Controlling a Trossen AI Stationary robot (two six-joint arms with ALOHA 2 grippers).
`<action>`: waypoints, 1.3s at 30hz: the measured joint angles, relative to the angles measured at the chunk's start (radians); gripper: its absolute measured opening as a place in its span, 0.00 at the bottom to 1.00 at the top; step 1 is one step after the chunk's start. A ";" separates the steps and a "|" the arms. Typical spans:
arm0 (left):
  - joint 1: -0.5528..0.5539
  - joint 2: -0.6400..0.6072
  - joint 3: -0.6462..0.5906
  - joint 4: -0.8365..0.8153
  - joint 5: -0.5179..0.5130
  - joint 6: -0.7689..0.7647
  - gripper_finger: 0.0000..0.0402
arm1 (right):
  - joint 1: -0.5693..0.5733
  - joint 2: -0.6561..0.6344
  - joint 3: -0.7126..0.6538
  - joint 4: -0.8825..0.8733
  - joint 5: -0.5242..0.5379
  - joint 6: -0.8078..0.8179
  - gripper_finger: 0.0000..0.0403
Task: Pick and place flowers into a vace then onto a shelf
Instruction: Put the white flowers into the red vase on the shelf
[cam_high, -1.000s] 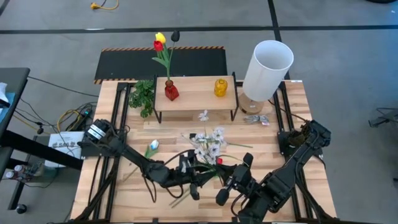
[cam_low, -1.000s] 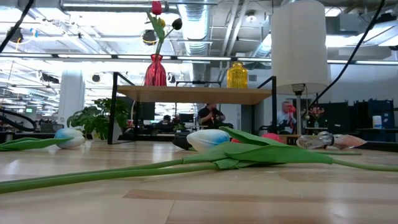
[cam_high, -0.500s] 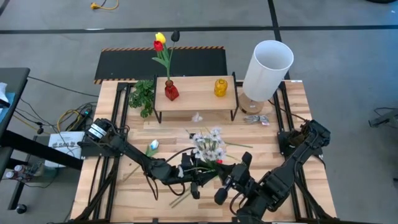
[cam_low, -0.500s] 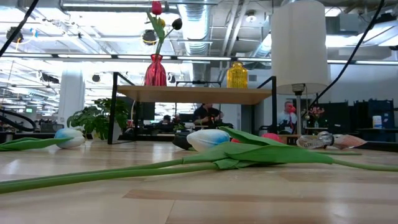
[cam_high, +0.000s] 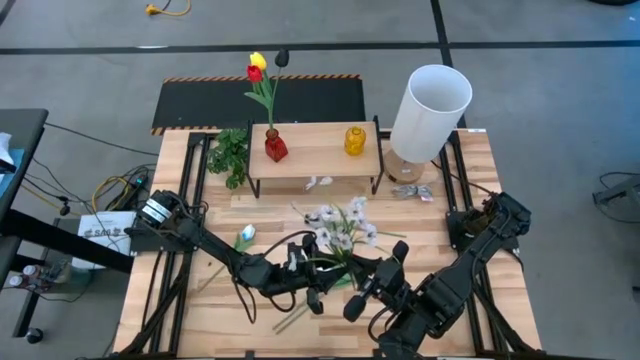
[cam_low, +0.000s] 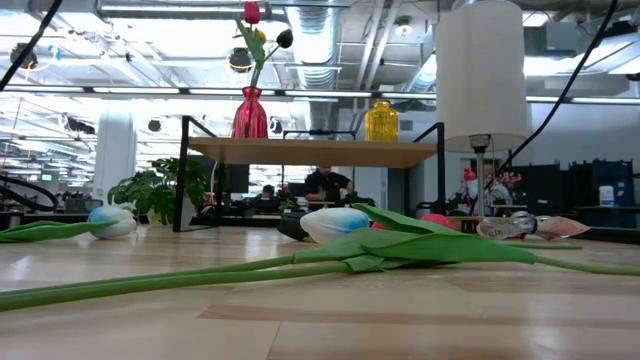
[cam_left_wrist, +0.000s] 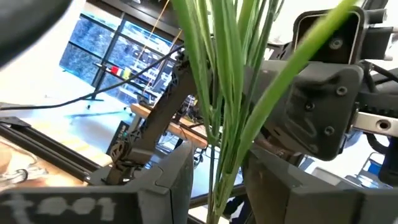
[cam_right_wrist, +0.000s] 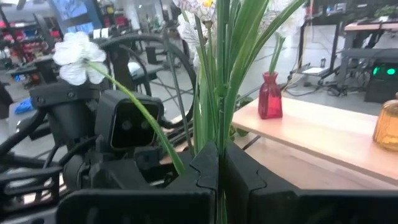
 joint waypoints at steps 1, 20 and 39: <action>0.000 0.000 0.000 0.000 0.000 0.000 0.30 | 0.000 0.000 0.000 0.000 0.004 0.002 0.00; 0.006 0.000 0.000 0.001 -0.049 0.006 0.30 | -0.021 0.000 0.000 0.007 0.020 0.038 0.00; 0.005 0.000 0.000 0.003 -0.086 0.007 0.02 | -0.022 0.000 0.000 0.008 0.018 0.038 0.01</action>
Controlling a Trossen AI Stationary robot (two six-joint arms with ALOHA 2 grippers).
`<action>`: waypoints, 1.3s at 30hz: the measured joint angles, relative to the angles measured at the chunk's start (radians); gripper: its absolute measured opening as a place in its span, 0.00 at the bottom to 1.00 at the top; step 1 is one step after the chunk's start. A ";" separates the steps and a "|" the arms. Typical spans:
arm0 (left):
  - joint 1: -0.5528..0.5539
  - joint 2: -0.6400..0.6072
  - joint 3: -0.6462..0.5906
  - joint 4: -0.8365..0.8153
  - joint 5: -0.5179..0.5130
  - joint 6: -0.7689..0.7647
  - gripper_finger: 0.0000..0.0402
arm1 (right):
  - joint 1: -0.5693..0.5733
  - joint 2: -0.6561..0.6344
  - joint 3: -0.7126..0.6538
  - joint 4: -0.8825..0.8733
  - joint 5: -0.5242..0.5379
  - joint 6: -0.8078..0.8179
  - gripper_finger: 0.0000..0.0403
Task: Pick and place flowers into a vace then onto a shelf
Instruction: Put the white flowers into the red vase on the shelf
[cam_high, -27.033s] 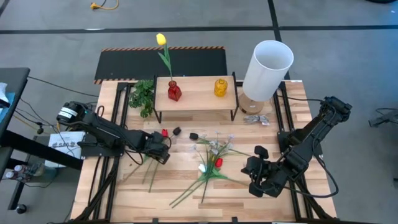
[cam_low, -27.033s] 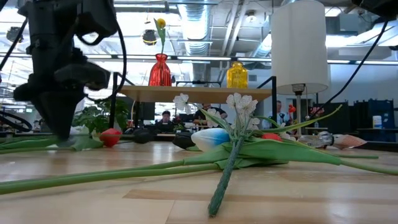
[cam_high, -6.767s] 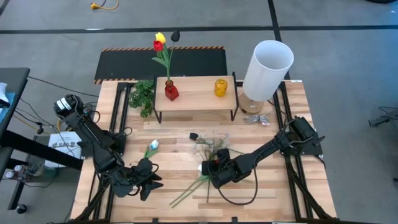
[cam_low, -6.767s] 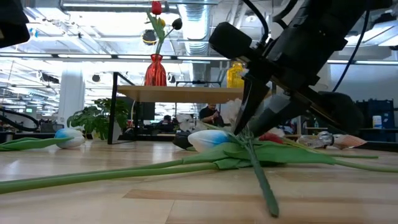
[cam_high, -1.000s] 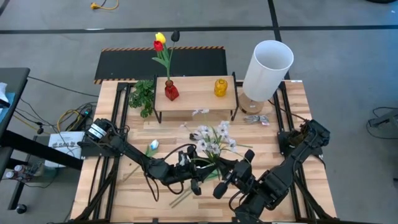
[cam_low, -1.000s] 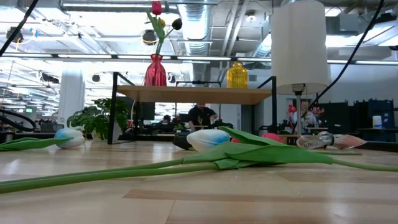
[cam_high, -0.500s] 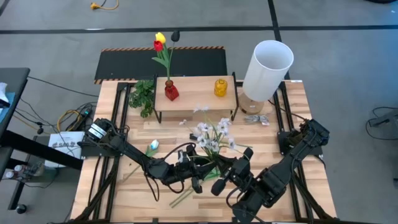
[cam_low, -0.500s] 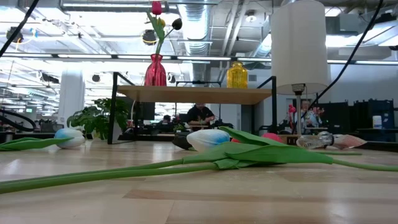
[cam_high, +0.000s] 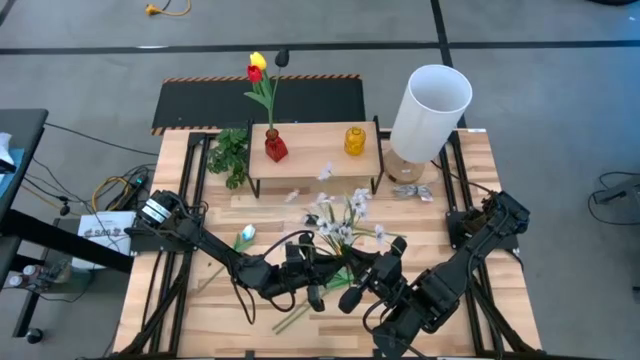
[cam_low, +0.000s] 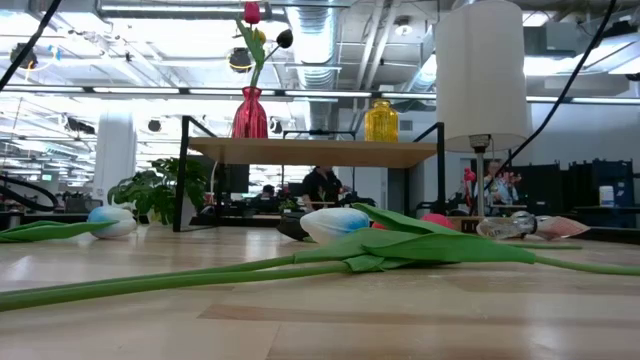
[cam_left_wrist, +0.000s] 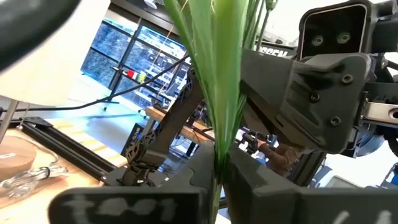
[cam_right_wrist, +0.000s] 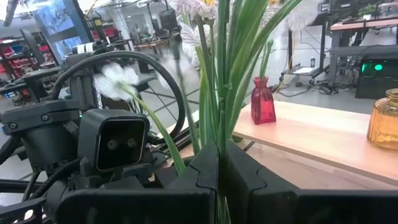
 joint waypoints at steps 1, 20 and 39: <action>0.000 0.000 0.000 0.000 -0.001 0.000 0.02 | 0.000 0.000 0.000 0.000 -0.002 0.000 0.01; 0.002 0.000 -0.001 0.001 -0.059 0.006 0.00 | 0.042 -0.011 0.000 -0.016 -0.163 0.026 0.40; 0.029 -0.108 -0.001 -0.267 -0.003 0.026 0.00 | 0.222 -0.036 0.000 -0.118 -0.335 0.191 0.30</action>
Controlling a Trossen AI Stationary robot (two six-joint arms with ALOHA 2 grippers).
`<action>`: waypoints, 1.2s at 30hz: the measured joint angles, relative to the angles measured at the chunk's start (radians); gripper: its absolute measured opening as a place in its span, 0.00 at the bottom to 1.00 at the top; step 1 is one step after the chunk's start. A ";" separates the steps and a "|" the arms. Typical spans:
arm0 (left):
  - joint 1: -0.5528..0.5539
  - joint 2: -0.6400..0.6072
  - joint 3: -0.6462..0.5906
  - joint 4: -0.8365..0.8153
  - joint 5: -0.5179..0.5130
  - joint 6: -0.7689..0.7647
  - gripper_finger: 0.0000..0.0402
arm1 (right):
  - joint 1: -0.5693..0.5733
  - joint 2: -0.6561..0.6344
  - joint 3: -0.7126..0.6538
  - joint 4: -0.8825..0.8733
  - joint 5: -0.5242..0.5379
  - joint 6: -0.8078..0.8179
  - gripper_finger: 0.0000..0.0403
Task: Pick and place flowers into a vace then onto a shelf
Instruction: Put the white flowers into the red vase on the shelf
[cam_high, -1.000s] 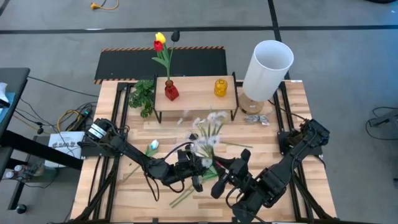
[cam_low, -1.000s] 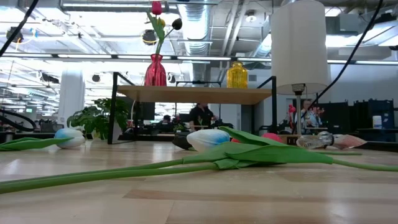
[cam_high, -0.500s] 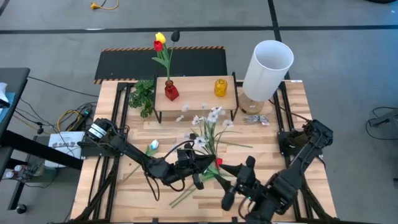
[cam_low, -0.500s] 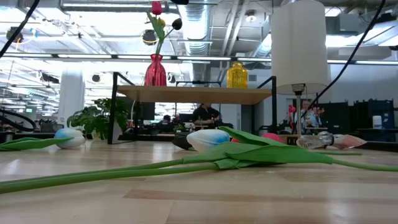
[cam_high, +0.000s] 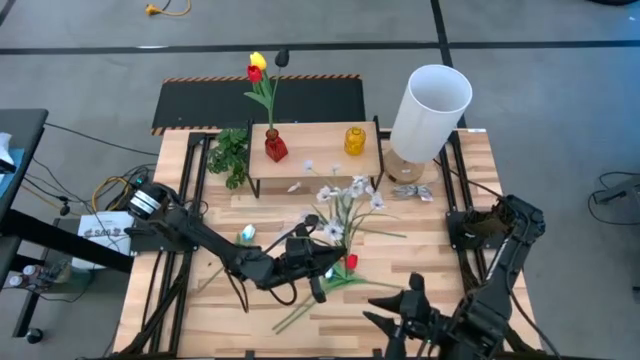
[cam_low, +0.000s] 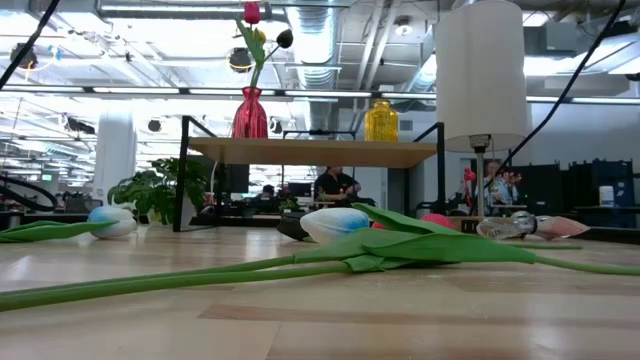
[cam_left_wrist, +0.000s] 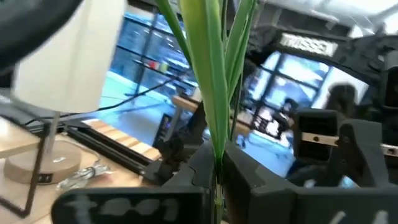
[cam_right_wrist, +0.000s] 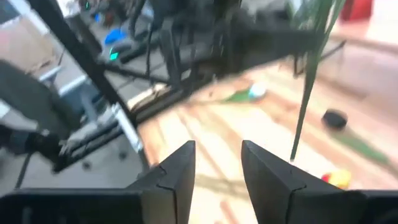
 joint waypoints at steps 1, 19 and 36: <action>0.009 -0.013 0.000 -0.033 0.039 -0.009 0.00 | 0.002 0.000 0.000 -0.001 -0.021 0.001 0.29; 0.099 -0.051 0.000 -0.252 0.559 -0.174 0.00 | 0.005 0.000 0.000 -0.104 0.092 0.128 0.27; 0.161 -0.051 0.000 -0.250 0.912 -0.209 0.00 | 0.004 0.000 0.000 -0.125 0.127 0.126 0.26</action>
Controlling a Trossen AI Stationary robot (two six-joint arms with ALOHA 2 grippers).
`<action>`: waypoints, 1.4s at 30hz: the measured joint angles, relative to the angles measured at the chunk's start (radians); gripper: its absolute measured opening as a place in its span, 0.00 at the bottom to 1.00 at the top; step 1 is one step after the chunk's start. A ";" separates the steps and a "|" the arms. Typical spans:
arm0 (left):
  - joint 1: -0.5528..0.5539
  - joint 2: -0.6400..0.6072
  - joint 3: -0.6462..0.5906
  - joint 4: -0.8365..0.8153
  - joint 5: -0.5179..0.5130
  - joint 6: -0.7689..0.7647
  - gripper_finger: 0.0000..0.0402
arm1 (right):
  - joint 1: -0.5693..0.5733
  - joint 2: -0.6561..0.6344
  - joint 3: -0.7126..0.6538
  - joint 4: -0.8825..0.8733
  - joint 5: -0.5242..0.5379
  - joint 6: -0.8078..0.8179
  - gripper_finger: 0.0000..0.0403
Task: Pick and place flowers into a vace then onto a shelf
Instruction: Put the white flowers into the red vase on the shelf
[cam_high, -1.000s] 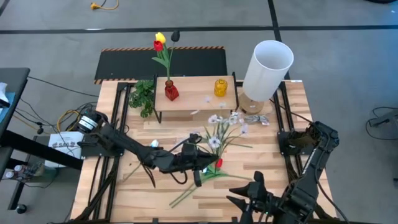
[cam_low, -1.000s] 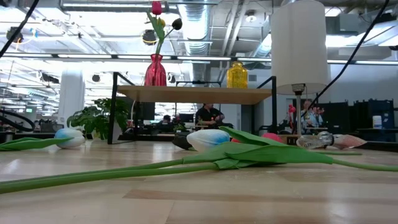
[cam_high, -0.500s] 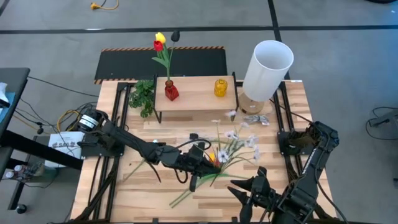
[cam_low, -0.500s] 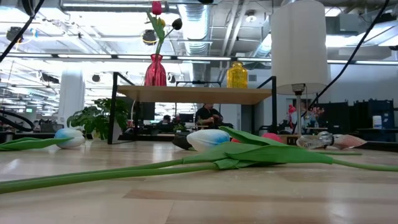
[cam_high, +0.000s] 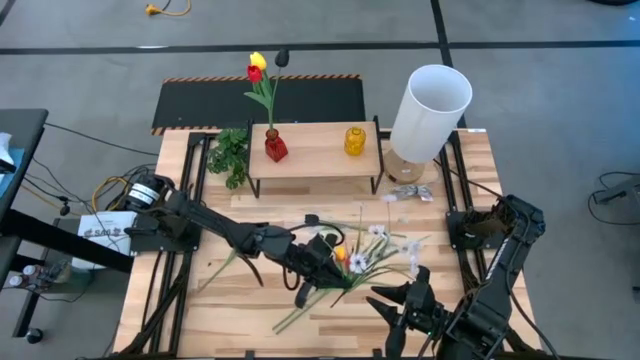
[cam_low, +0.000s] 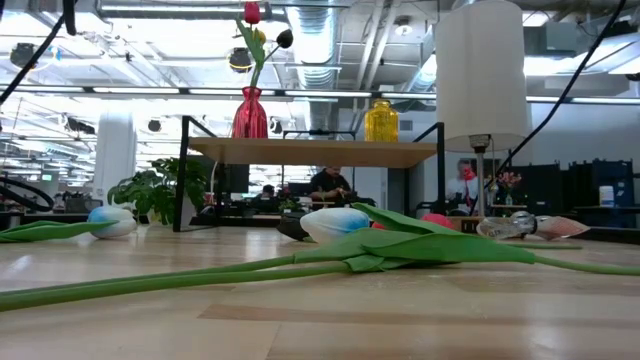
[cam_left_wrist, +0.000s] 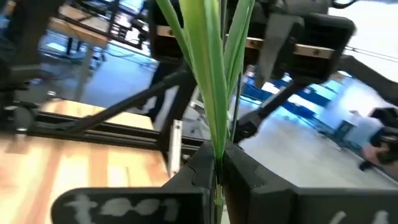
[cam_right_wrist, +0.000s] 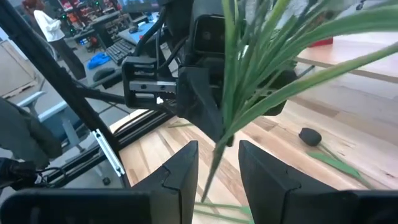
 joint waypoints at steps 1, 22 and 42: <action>0.005 0.000 0.000 0.005 0.027 -0.003 0.00 | 0.000 0.000 0.000 0.000 0.000 -0.001 0.26; 0.006 0.000 0.001 0.008 -0.421 -0.022 0.00 | -0.036 0.000 0.000 0.001 0.061 0.006 0.26; -0.080 -0.009 0.001 -0.041 -0.766 0.002 0.00 | -0.089 -0.075 -0.042 -0.501 -0.125 0.395 0.01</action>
